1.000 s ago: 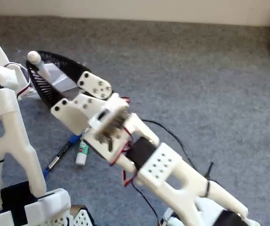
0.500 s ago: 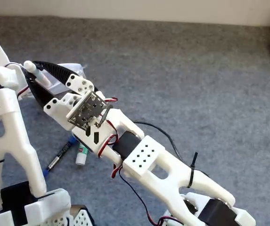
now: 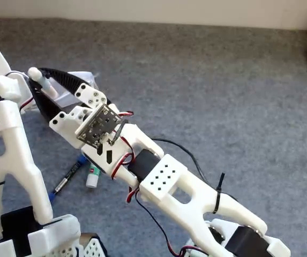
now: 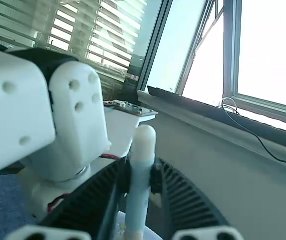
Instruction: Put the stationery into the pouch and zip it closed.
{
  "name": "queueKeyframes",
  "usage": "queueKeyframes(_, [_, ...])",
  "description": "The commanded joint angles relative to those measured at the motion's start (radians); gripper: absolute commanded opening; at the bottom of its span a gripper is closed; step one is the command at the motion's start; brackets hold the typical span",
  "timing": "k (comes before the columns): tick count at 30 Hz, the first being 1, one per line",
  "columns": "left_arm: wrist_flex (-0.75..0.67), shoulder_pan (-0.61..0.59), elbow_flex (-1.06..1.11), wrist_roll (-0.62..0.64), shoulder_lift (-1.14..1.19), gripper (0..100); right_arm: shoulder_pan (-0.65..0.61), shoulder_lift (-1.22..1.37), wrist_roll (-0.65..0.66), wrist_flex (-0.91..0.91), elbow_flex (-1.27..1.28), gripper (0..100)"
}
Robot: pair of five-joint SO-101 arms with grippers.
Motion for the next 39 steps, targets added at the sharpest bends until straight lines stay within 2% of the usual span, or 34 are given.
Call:
queueKeyframes(1, [0.005,0.010,0.010,0.009,0.008,1,0.016,-0.024,0.005,-0.015,-0.008,11.8])
queueKeyframes(14, [-0.002,0.008,0.025,0.009,0.008,1,0.015,-0.027,0.002,0.008,-0.015,11.8])
queueKeyframes(18, [-0.002,-0.028,0.022,0.011,0.008,1,0.013,-0.042,-0.005,0.188,-0.056,11.8])
queueKeyframes(24, [-0.002,-0.082,0.016,0.015,0.008,1,0.016,-0.127,-0.213,0.490,-0.171,11.8])
queueKeyframes(29, [-0.002,-0.094,0.015,0.015,0.007,1,0.016,-0.168,-0.224,0.796,-0.317,11.8])
queueKeyframes(35, [-0.002,-0.122,0.007,0.015,0.007,1,0.065,-0.179,-0.227,1.058,-0.452,11.8])
queueKeyframes(39, [-0.002,-0.122,0.004,0.015,0.007,1,0.081,-0.168,-0.333,1.179,-0.484,11.8])
